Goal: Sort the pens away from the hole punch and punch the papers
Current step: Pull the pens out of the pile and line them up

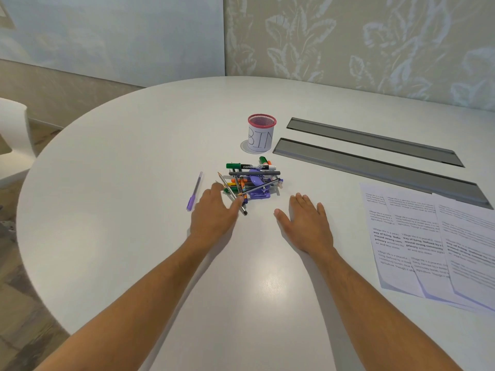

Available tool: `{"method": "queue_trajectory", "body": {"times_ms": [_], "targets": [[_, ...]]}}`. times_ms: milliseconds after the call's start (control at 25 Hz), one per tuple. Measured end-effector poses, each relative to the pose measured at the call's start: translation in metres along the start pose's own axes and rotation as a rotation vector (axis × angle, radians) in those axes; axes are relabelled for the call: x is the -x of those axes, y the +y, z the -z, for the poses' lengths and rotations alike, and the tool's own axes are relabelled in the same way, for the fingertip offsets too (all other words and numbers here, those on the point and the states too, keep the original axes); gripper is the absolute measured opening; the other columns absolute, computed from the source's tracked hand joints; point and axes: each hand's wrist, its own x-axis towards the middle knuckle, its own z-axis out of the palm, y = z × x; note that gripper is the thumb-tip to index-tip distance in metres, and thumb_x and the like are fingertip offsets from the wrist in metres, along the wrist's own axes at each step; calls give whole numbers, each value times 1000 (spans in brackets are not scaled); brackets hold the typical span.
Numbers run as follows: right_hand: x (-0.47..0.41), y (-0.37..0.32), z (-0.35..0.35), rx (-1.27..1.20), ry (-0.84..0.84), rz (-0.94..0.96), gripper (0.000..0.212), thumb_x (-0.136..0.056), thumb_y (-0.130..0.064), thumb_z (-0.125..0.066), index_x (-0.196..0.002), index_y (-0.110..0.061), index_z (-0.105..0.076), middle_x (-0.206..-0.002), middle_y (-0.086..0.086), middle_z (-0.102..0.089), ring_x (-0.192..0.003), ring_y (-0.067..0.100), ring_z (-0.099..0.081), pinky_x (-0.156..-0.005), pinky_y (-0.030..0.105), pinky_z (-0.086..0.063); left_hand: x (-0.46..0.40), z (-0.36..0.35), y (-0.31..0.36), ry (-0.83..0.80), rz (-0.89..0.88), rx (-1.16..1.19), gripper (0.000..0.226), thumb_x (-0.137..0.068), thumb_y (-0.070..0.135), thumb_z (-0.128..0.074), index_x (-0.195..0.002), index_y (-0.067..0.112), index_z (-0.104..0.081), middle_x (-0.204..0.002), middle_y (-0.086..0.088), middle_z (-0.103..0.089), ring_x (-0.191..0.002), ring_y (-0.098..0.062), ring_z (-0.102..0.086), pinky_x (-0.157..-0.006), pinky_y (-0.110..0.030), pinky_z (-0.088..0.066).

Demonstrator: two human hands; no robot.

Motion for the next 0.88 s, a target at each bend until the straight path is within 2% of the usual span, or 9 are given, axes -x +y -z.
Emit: {"method": "queue_trajectory", "body": {"times_ms": [200, 440, 560, 720, 880], "targets": [[2, -1, 1, -3, 2, -5, 76, -98, -63, -20, -156, -16, -22, -165, 1, -18, -153, 16, -10, -123, 45, -1, -1, -12, 14, -67, 17, -23, 62, -84, 59, -59, -131, 23, -42, -120, -4, -60, -105, -22, -59, -85, -39, -52], [1, -2, 2, 2, -1, -7, 76, -98, -64, -19, -157, -17, -20, -165, 1, -17, -153, 16, -10, -123, 44, 0, -5, -15, 20, -102, -14, -66, 45, -87, 44, -60, -125, 22, -48, -111, -5, -64, -94, -23, -60, -80, -38, -53], [2, -2, 3, 1, -5, -4, 76, -98, -64, -19, -157, -17, -20, -165, 1, -17, -153, 16, -10, -123, 44, 0, -6, -12, 23, -112, -24, -98, 31, -91, 28, -57, -119, 17, -52, -105, -7, -63, -82, -19, -53, -68, -31, -43], [1, -2, 2, 2, -4, -8, 76, -98, -65, -19, -157, -17, -20, -165, 0, -17, -153, 16, -10, -122, 43, 1, -8, -11, 23, -116, -7, -103, 32, -90, 21, -56, -121, 16, -51, -103, -7, -62, -81, -18, -51, -66, -30, -40], [2, -2, 3, -10, 1, -3, 76, -98, -64, -20, -156, -16, -21, -165, 1, -18, -153, 16, -10, -123, 44, -1, -12, -10, 18, -107, 16, -107, 31, -90, 20, -56, -120, 16, -51, -104, -6, -62, -82, -17, -53, -65, -30, -45]]}}
